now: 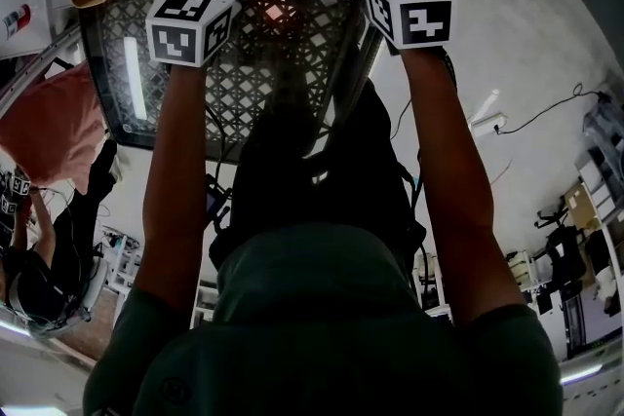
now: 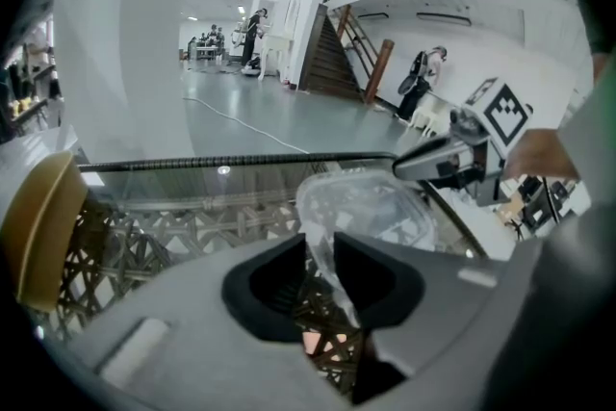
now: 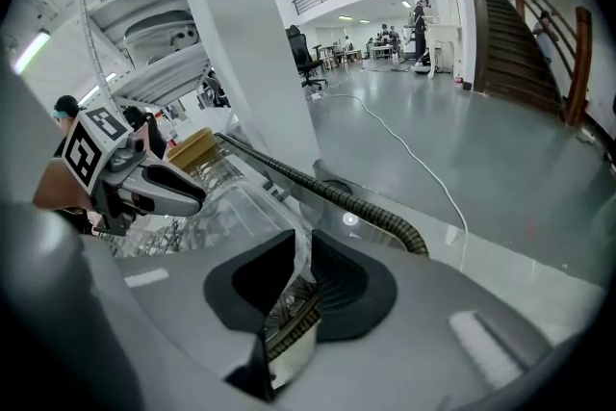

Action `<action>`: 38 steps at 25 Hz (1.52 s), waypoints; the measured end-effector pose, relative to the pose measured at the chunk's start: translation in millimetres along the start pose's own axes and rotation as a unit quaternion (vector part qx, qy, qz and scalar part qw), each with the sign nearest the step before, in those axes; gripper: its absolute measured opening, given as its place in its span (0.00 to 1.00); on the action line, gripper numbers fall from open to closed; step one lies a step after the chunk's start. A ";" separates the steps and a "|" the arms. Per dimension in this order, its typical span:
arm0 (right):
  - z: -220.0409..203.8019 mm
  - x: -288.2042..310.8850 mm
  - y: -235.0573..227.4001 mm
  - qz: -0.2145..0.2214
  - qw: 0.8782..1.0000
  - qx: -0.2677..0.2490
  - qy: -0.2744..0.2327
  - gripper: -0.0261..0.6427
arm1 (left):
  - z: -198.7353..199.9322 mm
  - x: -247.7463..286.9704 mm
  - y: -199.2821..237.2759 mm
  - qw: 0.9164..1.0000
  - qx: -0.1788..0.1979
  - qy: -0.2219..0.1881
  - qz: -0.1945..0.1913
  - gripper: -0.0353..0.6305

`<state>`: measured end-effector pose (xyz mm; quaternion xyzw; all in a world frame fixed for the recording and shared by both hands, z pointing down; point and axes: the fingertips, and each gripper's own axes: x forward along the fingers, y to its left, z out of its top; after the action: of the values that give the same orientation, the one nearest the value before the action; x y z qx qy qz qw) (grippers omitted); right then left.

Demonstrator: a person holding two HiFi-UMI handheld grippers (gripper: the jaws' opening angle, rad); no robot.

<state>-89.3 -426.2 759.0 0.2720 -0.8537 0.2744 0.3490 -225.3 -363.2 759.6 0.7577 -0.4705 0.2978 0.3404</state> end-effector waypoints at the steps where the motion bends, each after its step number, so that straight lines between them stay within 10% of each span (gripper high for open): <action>1: 0.0 0.5 -0.2 0.001 1.000 0.001 -0.002 0.13 | -0.2 0.7 -0.6 1.000 -0.001 -0.001 -0.002 0.19; 38: 19.8 -23.8 10.0 -0.010 0.999 0.010 -0.038 0.04 | 20.4 -24.5 -0.9 0.998 -0.050 -0.039 -0.004 0.06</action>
<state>-90.2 -425.7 726.4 0.2944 -0.8608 0.2687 0.3164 -231.2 -366.6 728.4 0.7528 -0.4945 0.2430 0.3602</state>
